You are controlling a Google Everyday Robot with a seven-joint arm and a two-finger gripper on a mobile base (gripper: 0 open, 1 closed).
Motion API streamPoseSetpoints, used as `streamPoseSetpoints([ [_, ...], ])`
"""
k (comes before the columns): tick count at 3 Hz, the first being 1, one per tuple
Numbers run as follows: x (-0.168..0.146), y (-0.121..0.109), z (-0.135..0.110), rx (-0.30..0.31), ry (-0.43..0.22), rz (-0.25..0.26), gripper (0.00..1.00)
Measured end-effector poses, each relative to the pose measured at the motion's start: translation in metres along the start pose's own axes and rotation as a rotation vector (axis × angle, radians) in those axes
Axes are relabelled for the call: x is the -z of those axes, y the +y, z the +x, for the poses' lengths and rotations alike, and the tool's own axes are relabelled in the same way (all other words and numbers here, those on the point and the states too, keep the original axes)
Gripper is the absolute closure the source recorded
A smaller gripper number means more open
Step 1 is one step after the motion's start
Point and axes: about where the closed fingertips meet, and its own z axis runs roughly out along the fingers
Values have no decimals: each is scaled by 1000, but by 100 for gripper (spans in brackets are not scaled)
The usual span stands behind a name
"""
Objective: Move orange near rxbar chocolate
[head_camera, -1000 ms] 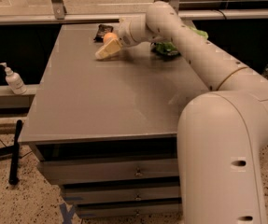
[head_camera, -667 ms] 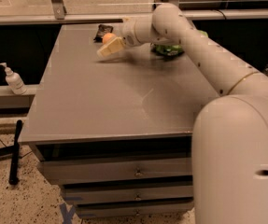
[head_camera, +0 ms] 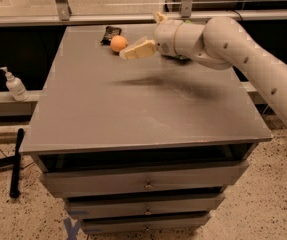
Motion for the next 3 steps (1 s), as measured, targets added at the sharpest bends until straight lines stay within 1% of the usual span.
streamPoseSetpoints([
  [1, 60, 19, -40, 57, -89, 26, 0],
  [2, 138, 15, -60, 94, -94, 113, 0],
  [3, 191, -6, -49, 89, -66, 198, 0],
])
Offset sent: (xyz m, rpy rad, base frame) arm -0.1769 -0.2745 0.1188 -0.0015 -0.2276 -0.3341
